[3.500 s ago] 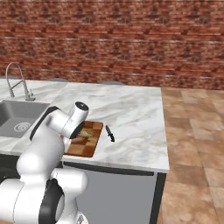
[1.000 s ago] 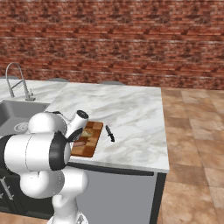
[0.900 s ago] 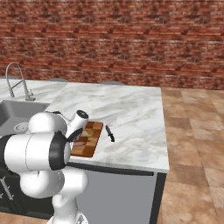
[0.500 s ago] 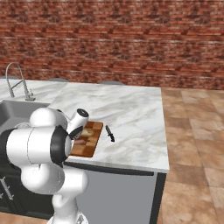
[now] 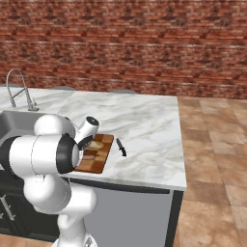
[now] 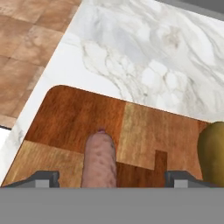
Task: Retrieve the sausage and cheese from the fridge and place them on the cutting board on the counter.
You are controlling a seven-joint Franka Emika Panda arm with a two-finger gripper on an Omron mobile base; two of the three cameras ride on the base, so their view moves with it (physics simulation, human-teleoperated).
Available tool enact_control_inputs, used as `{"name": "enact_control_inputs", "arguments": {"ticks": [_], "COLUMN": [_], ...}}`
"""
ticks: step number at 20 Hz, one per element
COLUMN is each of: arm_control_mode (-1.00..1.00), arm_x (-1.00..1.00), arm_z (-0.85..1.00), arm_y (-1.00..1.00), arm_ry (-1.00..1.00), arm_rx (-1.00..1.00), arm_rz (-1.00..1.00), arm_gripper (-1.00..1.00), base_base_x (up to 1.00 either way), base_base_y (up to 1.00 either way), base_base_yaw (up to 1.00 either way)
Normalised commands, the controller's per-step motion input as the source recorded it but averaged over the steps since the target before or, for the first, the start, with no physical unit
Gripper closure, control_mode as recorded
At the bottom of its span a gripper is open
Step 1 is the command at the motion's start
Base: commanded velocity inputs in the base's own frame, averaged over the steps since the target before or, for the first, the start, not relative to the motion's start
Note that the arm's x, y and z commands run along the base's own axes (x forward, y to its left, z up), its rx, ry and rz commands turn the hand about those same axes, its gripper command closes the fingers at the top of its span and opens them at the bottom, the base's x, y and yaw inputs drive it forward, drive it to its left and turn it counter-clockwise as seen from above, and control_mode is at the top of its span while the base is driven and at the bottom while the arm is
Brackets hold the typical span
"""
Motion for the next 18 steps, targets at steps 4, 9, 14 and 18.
{"name": "enact_control_inputs", "arguments": {"ticks": [4,9,14,18], "arm_control_mode": [-1.0,-1.0,-1.0,-1.0], "arm_x": [-0.01,-0.27,-0.44,-0.47], "arm_z": [0.0,0.22,0.55,0.64], "arm_y": [0.0,0.0,0.0,0.0], "arm_ry": [0.0,0.0,0.0,0.0], "arm_rx": [0.0,0.0,0.0,0.0], "arm_rz": [0.06,0.07,0.07,0.05], "arm_gripper": [-1.0,-1.0,-1.0,-1.0], "base_base_x": [0.0,0.0,0.0,0.0], "base_base_y": [0.0,0.0,0.0,0.0], "base_base_yaw": [0.0,0.0,0.0,0.0]}}
